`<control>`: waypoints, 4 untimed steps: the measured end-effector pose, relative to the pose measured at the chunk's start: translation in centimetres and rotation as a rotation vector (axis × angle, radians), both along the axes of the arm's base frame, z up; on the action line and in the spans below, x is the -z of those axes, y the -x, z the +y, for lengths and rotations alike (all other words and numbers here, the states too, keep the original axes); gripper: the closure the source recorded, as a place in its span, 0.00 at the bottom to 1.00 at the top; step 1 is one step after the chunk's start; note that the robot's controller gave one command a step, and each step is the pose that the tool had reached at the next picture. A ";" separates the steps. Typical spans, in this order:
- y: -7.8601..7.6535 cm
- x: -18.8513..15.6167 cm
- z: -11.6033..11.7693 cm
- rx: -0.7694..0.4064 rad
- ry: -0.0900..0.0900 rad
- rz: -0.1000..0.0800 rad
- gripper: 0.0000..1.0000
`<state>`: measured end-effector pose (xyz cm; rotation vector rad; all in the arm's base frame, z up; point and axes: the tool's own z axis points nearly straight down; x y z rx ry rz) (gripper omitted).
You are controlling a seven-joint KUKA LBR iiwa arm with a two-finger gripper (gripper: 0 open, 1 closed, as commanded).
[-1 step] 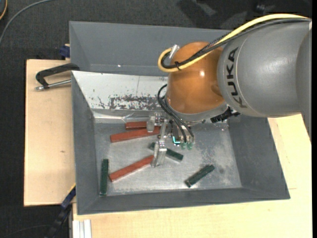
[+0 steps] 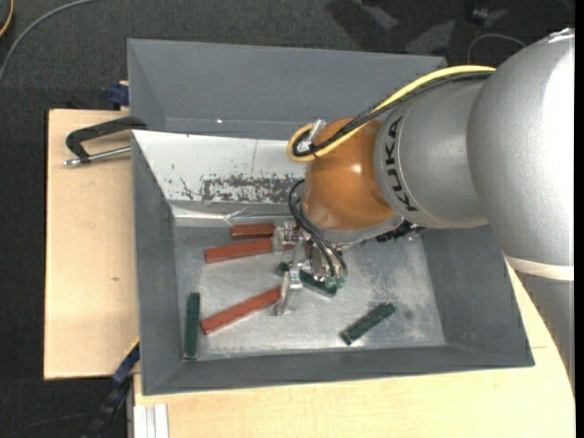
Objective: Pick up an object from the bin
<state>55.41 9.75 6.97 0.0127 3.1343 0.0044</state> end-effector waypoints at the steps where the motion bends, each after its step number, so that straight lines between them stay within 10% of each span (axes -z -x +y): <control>1: 4.0 -0.2 1.0 -0.080 0.001 0.002 0.00; 2: 5.1 -0.2 5.1 -0.086 0.000 0.004 0.00; 3: 4.8 -0.4 5.0 -0.083 -0.002 -0.006 1.00; 4: 5.0 -0.1 4.9 -0.082 0.001 0.004 0.00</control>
Offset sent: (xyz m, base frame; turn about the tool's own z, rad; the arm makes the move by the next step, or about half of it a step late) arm -0.0415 0.0089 0.0003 -0.0795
